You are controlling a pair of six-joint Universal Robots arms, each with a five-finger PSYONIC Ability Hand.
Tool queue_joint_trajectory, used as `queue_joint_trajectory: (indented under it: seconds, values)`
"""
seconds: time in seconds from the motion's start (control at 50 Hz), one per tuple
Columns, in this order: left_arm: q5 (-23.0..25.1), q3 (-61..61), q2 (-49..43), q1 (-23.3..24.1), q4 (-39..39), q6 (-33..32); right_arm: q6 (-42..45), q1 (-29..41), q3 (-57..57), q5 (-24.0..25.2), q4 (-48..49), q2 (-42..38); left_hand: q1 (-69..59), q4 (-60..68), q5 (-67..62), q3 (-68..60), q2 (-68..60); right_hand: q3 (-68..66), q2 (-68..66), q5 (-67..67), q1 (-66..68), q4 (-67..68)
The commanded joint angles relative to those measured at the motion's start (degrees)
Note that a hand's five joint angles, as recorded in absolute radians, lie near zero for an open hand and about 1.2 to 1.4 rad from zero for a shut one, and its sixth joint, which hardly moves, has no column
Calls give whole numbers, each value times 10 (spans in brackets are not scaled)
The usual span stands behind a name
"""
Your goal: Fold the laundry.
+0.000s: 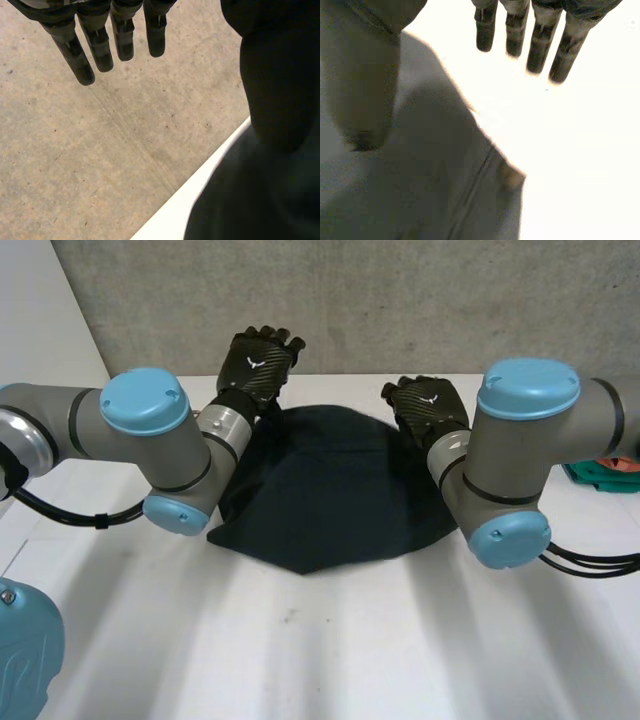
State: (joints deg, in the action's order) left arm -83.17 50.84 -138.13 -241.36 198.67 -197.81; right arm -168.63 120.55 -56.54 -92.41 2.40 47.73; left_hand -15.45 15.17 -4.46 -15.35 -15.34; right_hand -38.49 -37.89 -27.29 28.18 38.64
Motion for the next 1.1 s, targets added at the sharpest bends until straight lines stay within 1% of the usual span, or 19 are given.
queue_joint_trajectory:
  seconds: [0.02, 0.06, 0.08, 0.1, 0.14, 0.18, 0.22, 0.26, 0.32, 0.36, 0.42, 0.48, 0.52, 0.58, 0.64, 0.74, 0.84, 1.0, 1.1]
  values:
    - [-52, 118, 107, 15, -2, 12, 56, -7, -36, -2, 0, 38, 9, -6, -1, 8, 8, 285, 279, 273, -182, -286]
    - [-60, 159, 149, 15, -4, 15, 66, -8, -62, 2, -6, 70, 7, -4, -3, 6, 6, 285, 279, 273, -182, -286]
    - [-65, 199, 186, 15, -5, 15, 74, -8, -73, 6, -8, 85, 2, 1, -8, 1, 1, 285, 279, 273, -182, -286]
    - [-66, 221, 204, 15, -6, 15, 94, -8, -95, 17, -15, 116, 0, 3, -10, -1, -1, 285, 279, 273, -182, -286]
    - [-66, 270, 244, 15, -8, 15, 122, -11, -120, 35, -27, 142, -18, 21, -28, -19, -19, 285, 279, 273, -182, -286]
    - [-65, 330, 289, 14, -11, 15, 167, -29, -160, 63, -46, 169, -85, 88, -95, -86, -86, 285, 279, 273, -182, -286]
    - [-64, 373, 316, 17, -16, 15, 192, -47, -190, 79, -56, 177, -131, 134, -141, -132, -132, 285, 279, 273, -182, -286]
    - [-64, 433, 348, 19, -24, 16, 218, -64, -219, 91, -65, 182, -206, 209, -216, -207, -208, 285, 279, 273, -182, -286]
    - [-63, 489, 364, 25, -40, 21, 230, -74, -246, 101, -71, 184, -245, 248, -255, -246, -246, 214, 208, 202, -111, -215]
    - [-63, 504, 365, 29, -49, 27, 230, -74, -267, 107, -72, 184, -264, 267, -274, -265, -265, 136, 130, 124, -33, -138]
    - [-63, 517, 359, 34, -72, 55, 232, -75, -283, 112, -72, 183, -274, 277, -284, -275, -275, 72, 66, 60, 31, -74]
    - [-60, 514, 326, 34, -95, 89, 228, -76, -286, 122, -68, 170, -274, 277, -284, -275, -275, -5, -11, -17, 108, 3]
    - [-57, 501, 278, 29, -105, 105, 226, -76, -281, 136, -66, 142, -261, 263, -271, -262, -262, -20, -26, -32, 123, 19]
    - [-55, 479, 242, 27, -104, 105, 226, -75, -276, 150, -64, 120, -230, 233, -240, -231, -231, -32, -38, -44, 135, 31]
    - [-56, 462, 226, 23, -104, 104, 225, -75, -270, 158, -57, 107, -185, 188, -195, -186, -186, -24, -30, -36, 127, 22]
    - [-57, 413, 208, 6, -98, 108, 187, -77, -234, 162, -21, 68, -140, 142, -149, -140, -141, 94, 88, 82, 9, -95]
    - [-59, 349, 143, 6, -98, 103, 150, -76, -191, 166, -19, 30, -124, 127, -134, -125, -125, 124, 118, 112, -21, -126]
    - [-59, 262, 75, 7, -100, 101, 133, -74, -114, 164, -20, -26, -126, 129, -136, -127, -127, 118, 112, 106, -14, -119]
    - [-59, 221, 51, 7, -98, 101, 131, -68, -74, 161, -18, -52, -126, 129, -136, -127, -127, 113, 106, 101, -9, -114]
